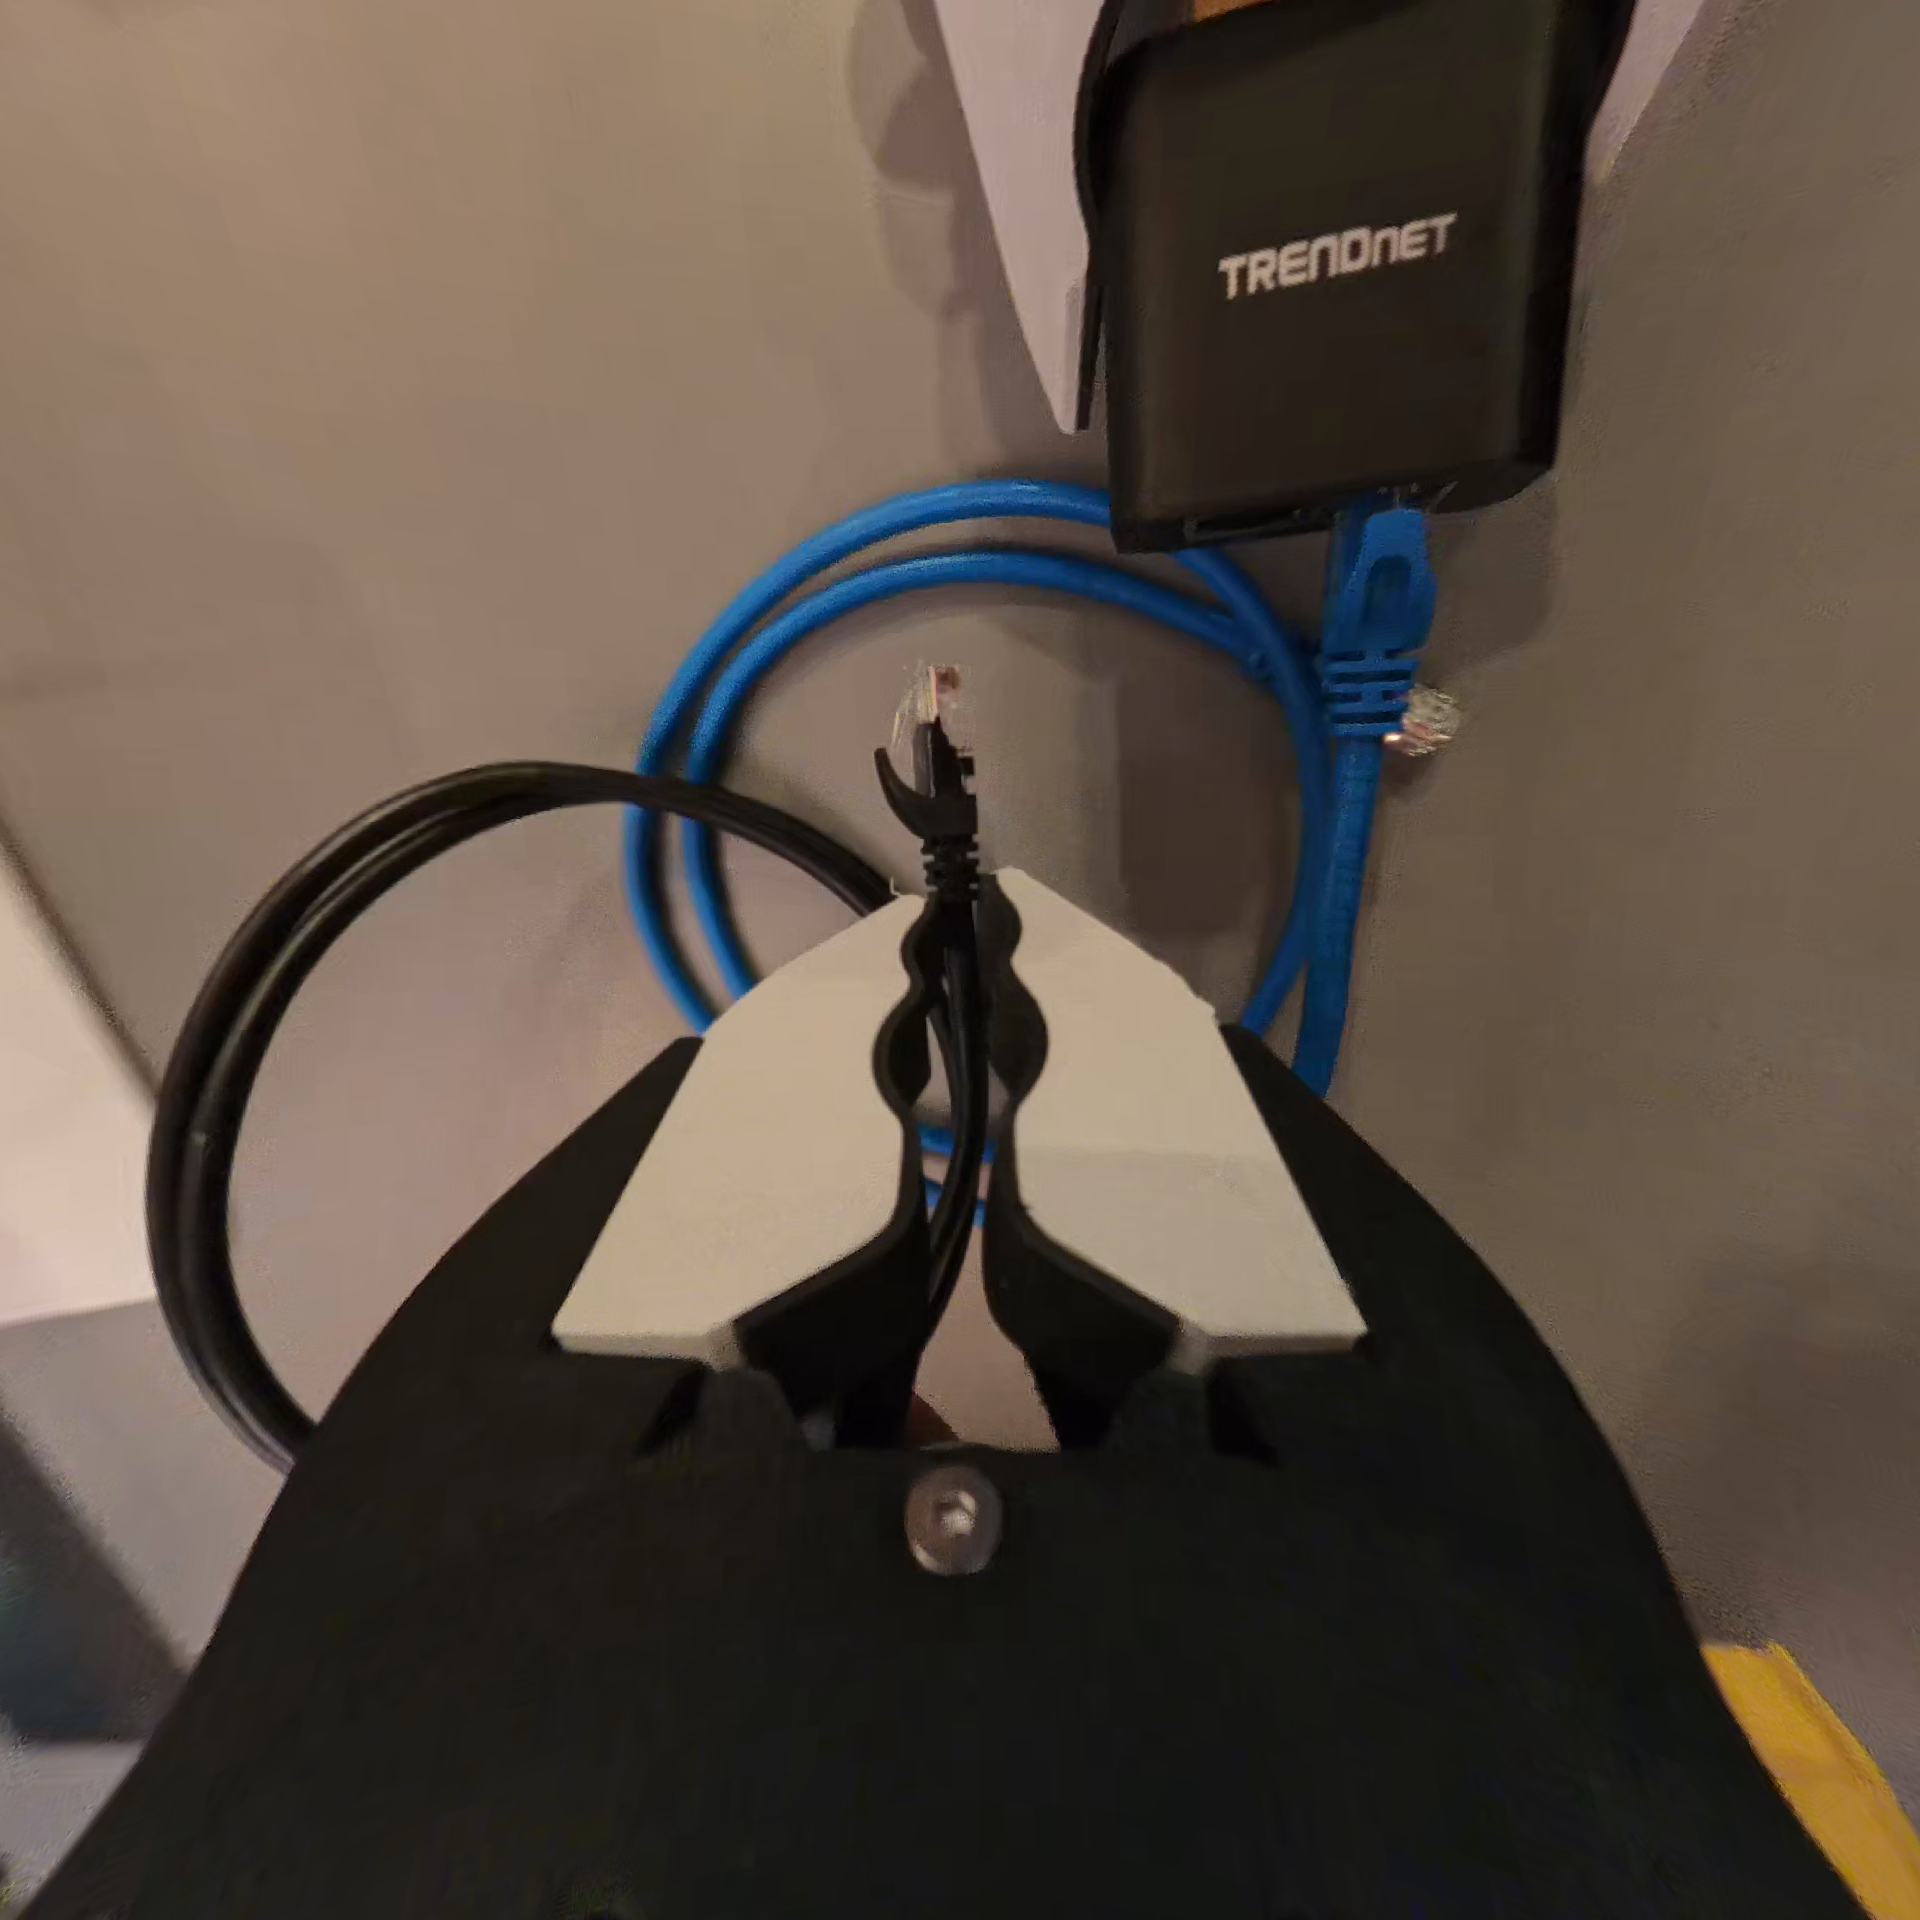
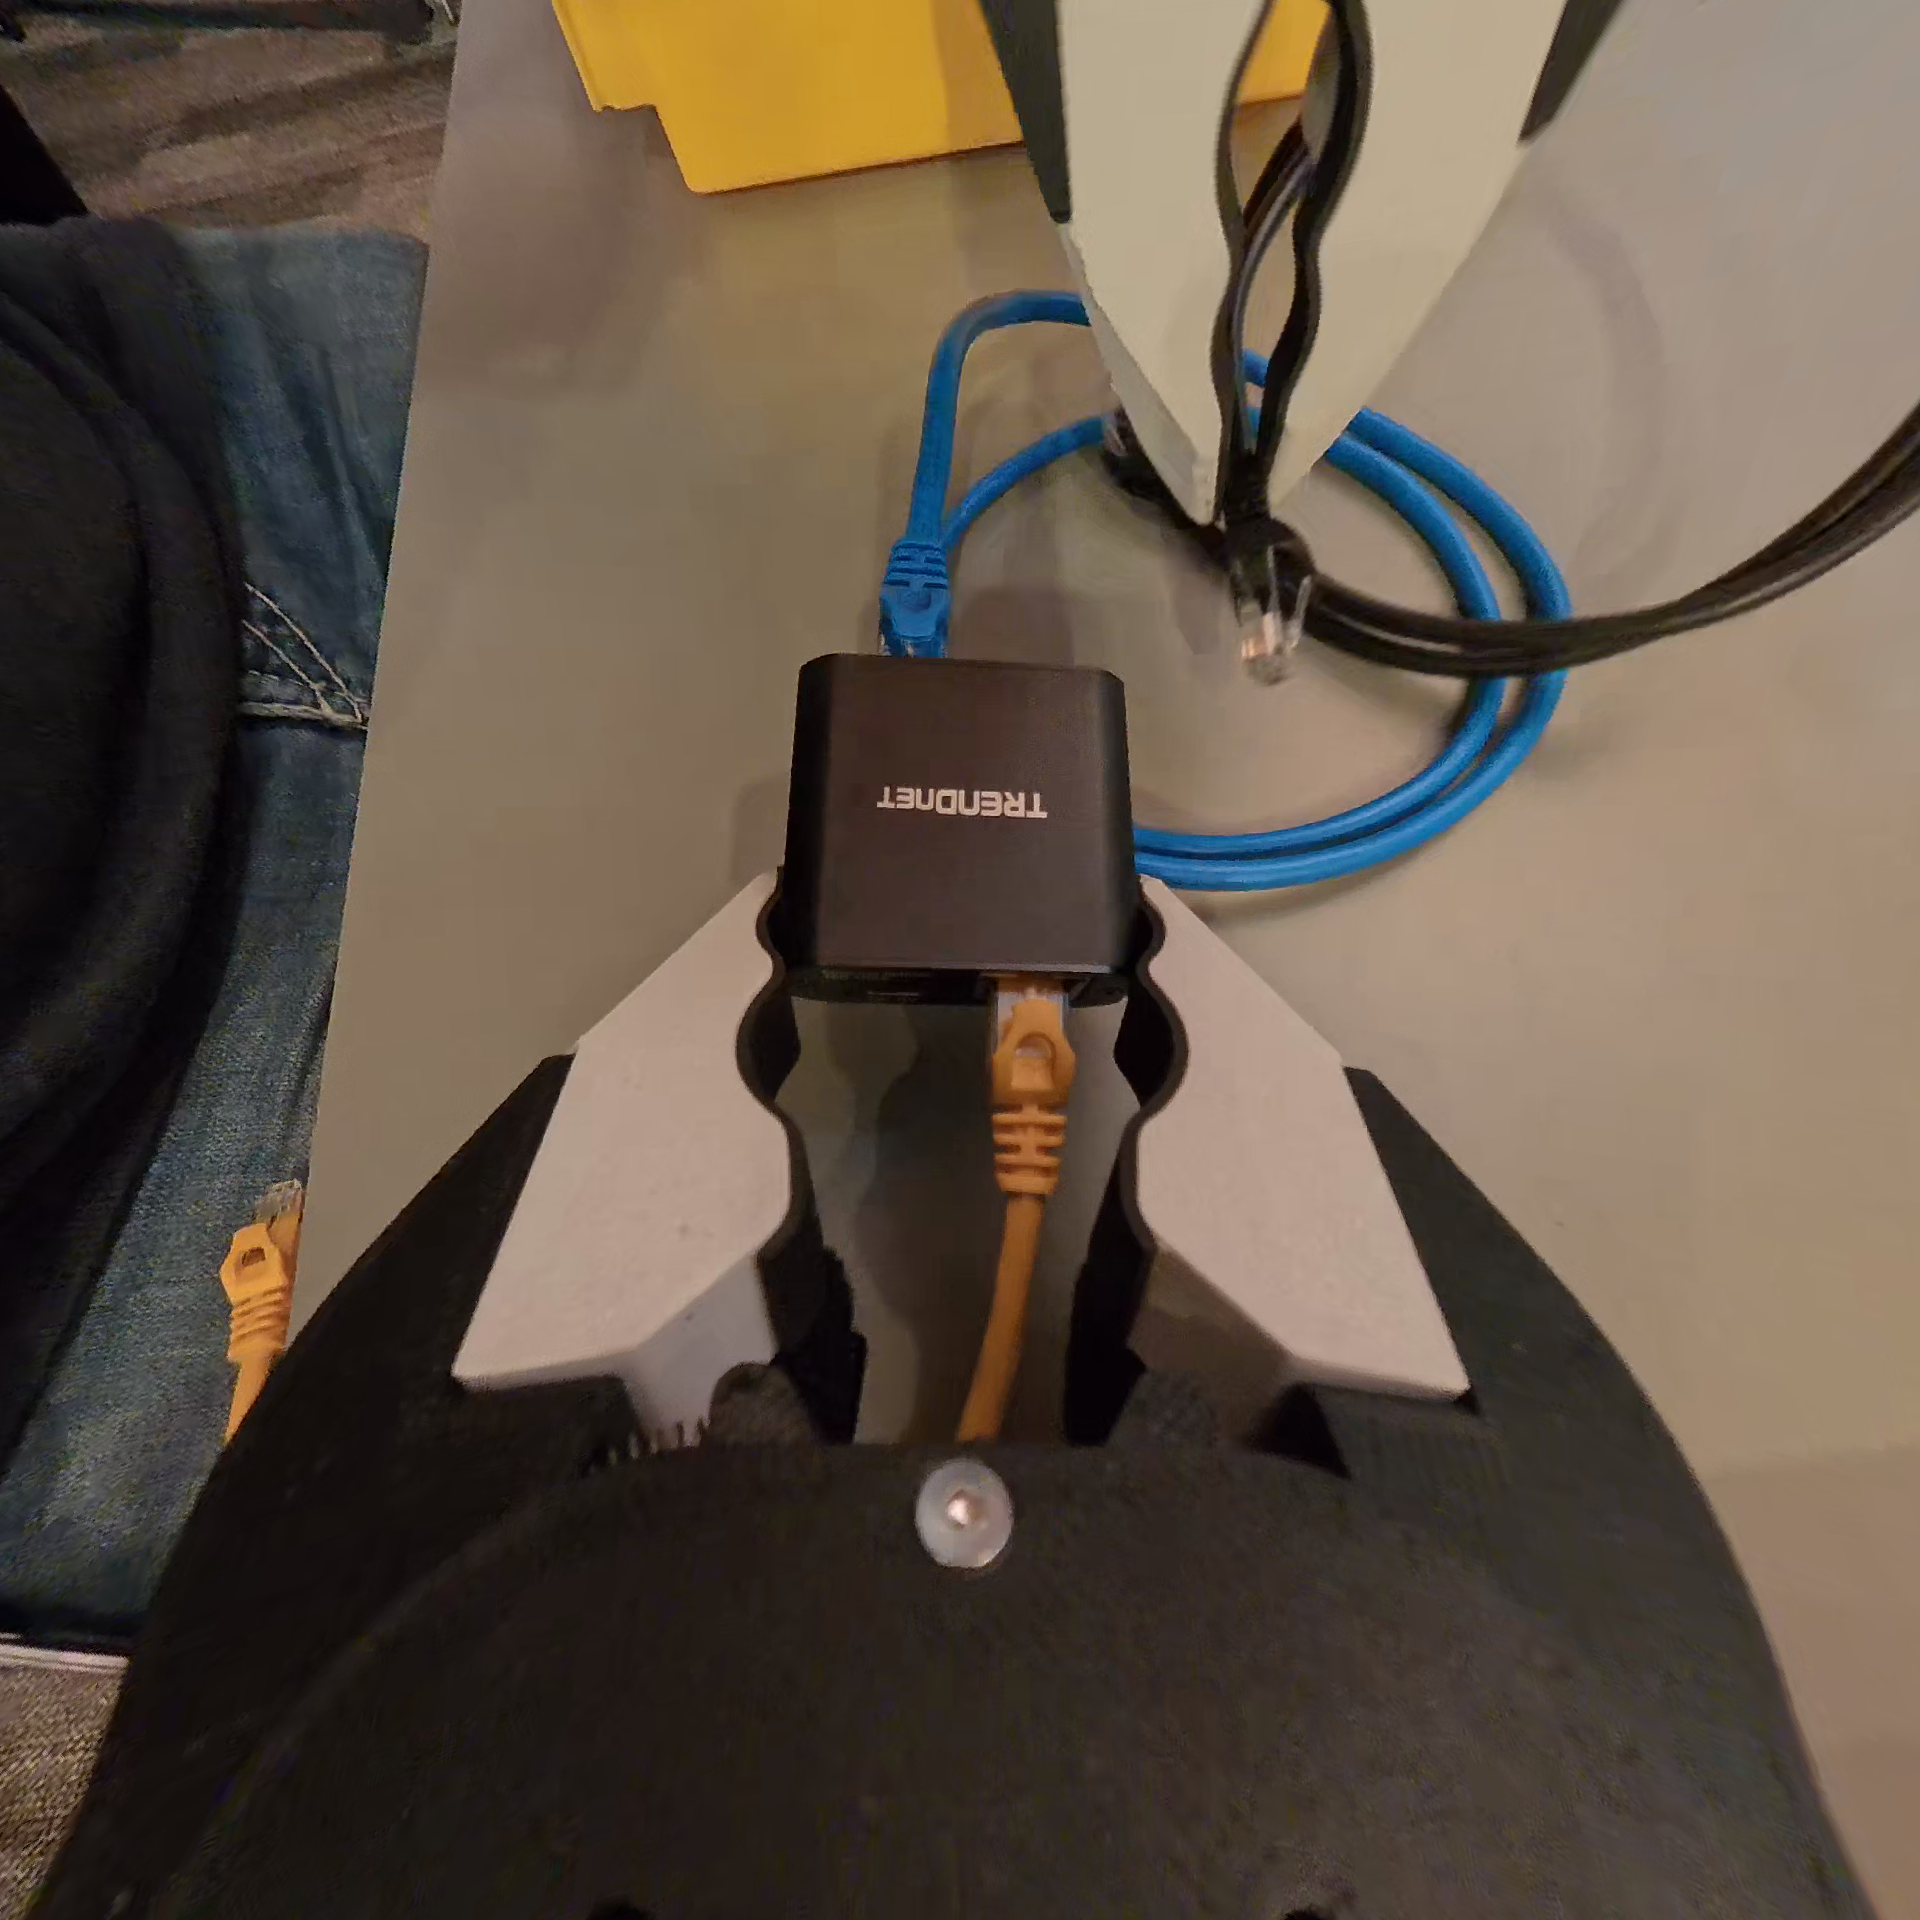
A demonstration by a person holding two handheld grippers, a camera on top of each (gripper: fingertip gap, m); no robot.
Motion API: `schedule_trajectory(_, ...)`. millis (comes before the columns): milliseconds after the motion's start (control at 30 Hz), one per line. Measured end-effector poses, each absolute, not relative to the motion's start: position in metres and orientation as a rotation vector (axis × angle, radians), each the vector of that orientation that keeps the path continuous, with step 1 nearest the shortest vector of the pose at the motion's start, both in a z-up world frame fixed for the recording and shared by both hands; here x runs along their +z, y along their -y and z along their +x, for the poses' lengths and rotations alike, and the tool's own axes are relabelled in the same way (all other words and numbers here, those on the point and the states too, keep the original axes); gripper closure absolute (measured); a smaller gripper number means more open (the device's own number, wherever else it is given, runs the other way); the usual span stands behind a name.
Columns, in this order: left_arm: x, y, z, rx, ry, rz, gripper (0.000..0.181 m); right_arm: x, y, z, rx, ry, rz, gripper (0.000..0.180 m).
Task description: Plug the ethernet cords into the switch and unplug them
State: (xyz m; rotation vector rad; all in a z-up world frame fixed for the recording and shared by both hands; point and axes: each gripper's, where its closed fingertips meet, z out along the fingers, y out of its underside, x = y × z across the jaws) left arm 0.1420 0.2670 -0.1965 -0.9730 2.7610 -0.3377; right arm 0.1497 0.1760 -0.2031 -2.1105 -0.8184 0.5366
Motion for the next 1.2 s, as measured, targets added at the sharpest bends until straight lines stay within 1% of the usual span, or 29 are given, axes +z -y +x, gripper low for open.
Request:
schedule_trajectory(33,-0.19,-0.268,0.145,-0.302,-2.7,-0.939,0.174,-0.202,-0.177,0.15,0.541,0.811,-2.106,0.119)
schedule_trajectory(233,-0.164,-0.267,0.145,-0.013,-2.421,-0.637,0.174,-0.189,-0.182,0.15,0.577,0.771,-2.063,0.119)
schedule_trajectory(533,-0.132,-0.251,0.136,0.123,-2.266,-0.427,0.174,-0.161,-0.188,0.15,0.66,0.714,-1.941,0.119)
schedule_trajectory(733,-0.123,-0.244,0.132,0.166,-2.236,-0.371,0.175,-0.149,-0.189,0.148,0.69,0.708,-1.861,0.119)
schedule_trajectory(1200,-0.134,-0.25,0.123,0.227,-2.308,-0.335,0.175,-0.138,-0.193,0.146,0.717,0.674,-1.764,0.12)
